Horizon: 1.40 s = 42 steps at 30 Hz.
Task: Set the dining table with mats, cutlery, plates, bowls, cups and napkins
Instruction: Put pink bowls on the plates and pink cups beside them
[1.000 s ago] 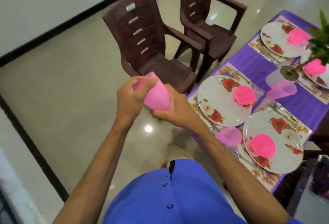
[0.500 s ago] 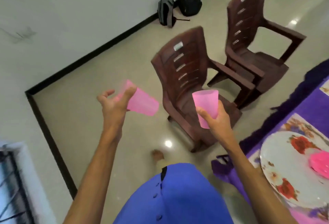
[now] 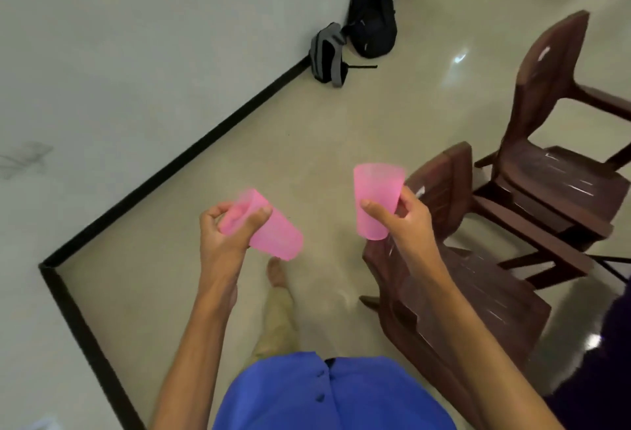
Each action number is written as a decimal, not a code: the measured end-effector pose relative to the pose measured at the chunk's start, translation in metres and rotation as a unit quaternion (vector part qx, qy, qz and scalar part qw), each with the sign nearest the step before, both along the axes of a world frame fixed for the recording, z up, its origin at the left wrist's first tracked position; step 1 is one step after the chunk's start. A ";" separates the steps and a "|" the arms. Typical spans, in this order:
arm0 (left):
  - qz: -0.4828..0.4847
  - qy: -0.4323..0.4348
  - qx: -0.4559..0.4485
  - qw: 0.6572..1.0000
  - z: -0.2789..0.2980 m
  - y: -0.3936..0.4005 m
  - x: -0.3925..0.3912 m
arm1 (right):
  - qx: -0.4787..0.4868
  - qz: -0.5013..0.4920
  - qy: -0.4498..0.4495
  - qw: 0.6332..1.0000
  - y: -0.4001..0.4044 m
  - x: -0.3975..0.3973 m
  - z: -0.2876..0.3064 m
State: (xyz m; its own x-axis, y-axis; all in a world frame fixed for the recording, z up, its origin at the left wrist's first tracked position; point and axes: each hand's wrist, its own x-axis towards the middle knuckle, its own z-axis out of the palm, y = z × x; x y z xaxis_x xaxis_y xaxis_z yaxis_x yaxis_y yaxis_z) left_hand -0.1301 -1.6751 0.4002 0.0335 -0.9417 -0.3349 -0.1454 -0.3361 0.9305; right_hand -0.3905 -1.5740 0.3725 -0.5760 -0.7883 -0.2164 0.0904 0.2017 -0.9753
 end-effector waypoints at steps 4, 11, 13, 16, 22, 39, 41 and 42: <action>-0.077 -0.018 0.031 0.996 -0.010 -0.154 -0.028 | -0.003 -0.050 -0.024 0.998 -0.110 -0.027 0.004; -0.267 -0.008 0.024 0.963 0.011 -0.347 -0.182 | 0.042 -0.145 -0.038 0.988 -0.232 -0.119 0.029; -0.309 0.011 0.022 0.951 0.008 -0.393 -0.244 | 0.042 -0.194 -0.050 0.979 -0.262 -0.161 0.027; -0.356 0.024 0.027 0.934 -0.003 -0.451 -0.331 | 0.027 -0.241 -0.077 0.967 -0.302 -0.225 0.018; -0.407 0.039 0.038 0.912 -0.009 -0.562 -0.523 | 0.007 -0.318 -0.092 0.943 -0.393 -0.381 0.015; -0.630 0.042 0.027 0.775 -0.004 -0.674 -1.122 | -0.030 -0.592 -0.067 0.802 -0.481 -0.827 0.029; -0.664 0.044 0.024 0.746 0.004 -0.659 -1.192 | -0.041 -0.621 -0.055 0.781 -0.474 -0.872 0.039; -0.686 0.039 0.021 0.727 0.012 -0.645 -1.230 | -0.047 -0.639 -0.059 0.765 -0.465 -0.893 0.046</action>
State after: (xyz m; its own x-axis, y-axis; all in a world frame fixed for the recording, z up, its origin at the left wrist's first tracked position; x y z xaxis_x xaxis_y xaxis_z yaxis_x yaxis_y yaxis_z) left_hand -1.3599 -2.3205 0.4120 -0.9470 -0.0604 -0.3154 -0.3183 0.0466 0.9468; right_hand -1.2832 -2.0390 0.4189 -0.8705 0.3876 -0.3033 0.2440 -0.1952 -0.9499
